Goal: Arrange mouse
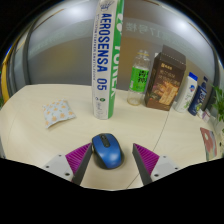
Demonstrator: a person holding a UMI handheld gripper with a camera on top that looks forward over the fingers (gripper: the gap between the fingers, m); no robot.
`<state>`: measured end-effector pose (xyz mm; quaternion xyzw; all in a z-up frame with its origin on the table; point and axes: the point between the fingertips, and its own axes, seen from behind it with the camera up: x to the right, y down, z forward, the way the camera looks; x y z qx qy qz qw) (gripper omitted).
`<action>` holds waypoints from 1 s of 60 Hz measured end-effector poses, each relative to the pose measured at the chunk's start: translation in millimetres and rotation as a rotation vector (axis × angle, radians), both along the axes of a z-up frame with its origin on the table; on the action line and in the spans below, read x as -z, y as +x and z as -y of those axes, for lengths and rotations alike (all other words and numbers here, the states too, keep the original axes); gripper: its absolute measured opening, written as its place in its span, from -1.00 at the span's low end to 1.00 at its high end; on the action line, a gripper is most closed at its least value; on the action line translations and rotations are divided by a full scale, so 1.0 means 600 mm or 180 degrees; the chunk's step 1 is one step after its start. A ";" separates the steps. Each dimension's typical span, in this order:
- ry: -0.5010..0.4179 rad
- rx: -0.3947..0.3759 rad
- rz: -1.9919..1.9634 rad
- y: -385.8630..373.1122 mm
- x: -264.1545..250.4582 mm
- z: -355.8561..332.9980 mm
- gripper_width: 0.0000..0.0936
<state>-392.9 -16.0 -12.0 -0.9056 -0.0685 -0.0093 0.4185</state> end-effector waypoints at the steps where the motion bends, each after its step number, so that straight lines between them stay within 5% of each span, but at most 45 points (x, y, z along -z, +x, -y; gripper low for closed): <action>1: -0.0003 -0.0003 -0.0013 -0.001 0.000 -0.003 0.76; 6: -0.0014 -0.0065 -0.0084 -0.013 0.004 -0.013 0.55; 9: -0.0027 -0.0142 -0.0171 -0.026 0.006 -0.015 0.25; 24: 0.0000 -0.0439 -0.0095 -0.040 -0.003 -0.012 -0.17; 31: 0.0272 -0.0473 -0.0243 -0.023 -0.095 -0.010 -0.16; 47: 0.1269 0.0047 -0.0541 0.292 -0.422 -0.048 -0.17; 53: 0.1244 0.0443 -0.0413 0.498 -0.416 -0.064 -0.17; 60: 0.0901 0.0884 -0.0222 0.719 -0.305 -0.058 -0.17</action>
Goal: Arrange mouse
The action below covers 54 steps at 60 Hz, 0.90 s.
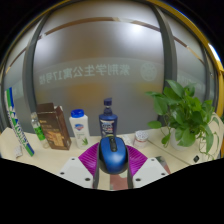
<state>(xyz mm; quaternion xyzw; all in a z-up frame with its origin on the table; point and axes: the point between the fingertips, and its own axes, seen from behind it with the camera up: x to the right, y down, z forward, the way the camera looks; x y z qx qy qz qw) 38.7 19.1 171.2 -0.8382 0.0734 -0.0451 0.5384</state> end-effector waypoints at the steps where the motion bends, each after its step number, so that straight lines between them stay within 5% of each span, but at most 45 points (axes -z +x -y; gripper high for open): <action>1: -0.0066 0.0043 0.0002 0.024 0.020 0.003 -0.17; 12: -0.0705 0.0209 0.0026 0.176 0.215 0.040 -0.17; 26: -0.1005 0.0149 -0.0119 0.192 0.300 0.052 0.03; 33: -0.1012 0.0168 -0.0107 0.196 0.292 0.061 0.25; 39: -0.0989 0.0183 -0.0043 0.194 0.263 0.081 0.83; 54: -0.0840 0.0154 0.0178 0.169 0.141 0.192 0.82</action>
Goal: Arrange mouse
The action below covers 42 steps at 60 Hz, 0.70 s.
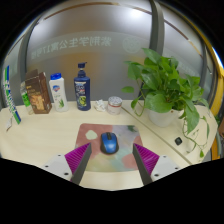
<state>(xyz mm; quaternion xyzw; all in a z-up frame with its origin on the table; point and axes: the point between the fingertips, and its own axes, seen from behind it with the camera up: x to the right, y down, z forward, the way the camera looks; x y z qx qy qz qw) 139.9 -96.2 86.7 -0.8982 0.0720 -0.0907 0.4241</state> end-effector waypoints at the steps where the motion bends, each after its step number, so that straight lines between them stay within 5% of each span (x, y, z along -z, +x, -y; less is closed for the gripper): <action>1: 0.0019 0.0001 0.0015 -0.001 -0.007 0.010 0.82; 23: 0.0120 -0.0042 0.0184 -0.044 -0.111 0.211 0.82; 42: 0.0151 -0.0085 0.0197 -0.051 -0.136 0.273 0.82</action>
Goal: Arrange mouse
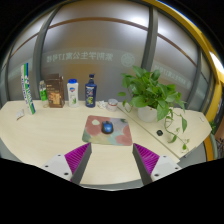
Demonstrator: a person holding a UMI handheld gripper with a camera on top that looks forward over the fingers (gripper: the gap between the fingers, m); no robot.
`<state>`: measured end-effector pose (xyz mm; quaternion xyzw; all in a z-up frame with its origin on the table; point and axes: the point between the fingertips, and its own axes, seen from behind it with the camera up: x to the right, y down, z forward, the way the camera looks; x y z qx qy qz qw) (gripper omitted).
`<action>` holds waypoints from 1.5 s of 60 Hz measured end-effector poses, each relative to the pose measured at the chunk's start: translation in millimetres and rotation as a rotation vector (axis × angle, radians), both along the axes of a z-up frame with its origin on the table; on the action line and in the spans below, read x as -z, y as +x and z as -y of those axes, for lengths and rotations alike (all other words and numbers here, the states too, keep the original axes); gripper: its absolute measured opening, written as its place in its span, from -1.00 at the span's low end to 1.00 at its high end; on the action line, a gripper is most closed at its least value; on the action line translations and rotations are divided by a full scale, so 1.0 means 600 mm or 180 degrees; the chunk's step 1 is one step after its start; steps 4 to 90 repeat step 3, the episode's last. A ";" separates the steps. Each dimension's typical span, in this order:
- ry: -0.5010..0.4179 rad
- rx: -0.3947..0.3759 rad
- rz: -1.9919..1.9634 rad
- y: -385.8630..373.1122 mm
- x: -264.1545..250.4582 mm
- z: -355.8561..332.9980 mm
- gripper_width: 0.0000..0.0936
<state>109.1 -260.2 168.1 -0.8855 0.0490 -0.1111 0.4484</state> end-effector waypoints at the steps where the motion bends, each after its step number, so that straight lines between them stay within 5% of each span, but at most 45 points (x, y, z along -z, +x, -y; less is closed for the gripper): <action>1: 0.0002 0.0003 -0.0001 0.001 -0.001 0.001 0.81; 90: 0.0014 0.0012 -0.0008 0.003 -0.004 0.001 0.82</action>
